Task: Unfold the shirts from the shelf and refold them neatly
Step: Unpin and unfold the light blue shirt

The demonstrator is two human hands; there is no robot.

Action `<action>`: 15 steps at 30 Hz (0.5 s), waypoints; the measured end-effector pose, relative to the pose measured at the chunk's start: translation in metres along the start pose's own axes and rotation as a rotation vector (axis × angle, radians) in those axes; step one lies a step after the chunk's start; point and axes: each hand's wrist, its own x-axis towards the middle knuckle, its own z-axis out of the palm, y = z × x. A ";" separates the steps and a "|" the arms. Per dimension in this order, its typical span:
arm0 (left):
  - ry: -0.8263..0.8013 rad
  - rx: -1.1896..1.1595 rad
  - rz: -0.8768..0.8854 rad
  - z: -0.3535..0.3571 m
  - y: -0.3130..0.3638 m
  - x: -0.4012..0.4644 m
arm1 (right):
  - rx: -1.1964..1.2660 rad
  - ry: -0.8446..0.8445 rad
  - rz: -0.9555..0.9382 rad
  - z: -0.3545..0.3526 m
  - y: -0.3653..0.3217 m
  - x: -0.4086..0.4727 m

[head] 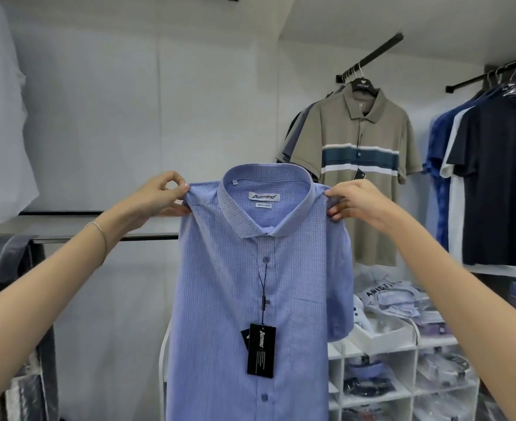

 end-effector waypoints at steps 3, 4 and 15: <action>0.019 -0.025 -0.027 0.005 0.002 0.000 | -0.015 -0.056 -0.054 -0.005 0.002 -0.006; 0.023 -0.043 -0.038 0.007 0.003 0.001 | -0.016 -0.077 -0.083 -0.007 0.003 -0.008; -0.162 -0.474 -0.140 0.066 0.021 -0.004 | 0.006 -0.203 -0.319 0.008 0.008 -0.034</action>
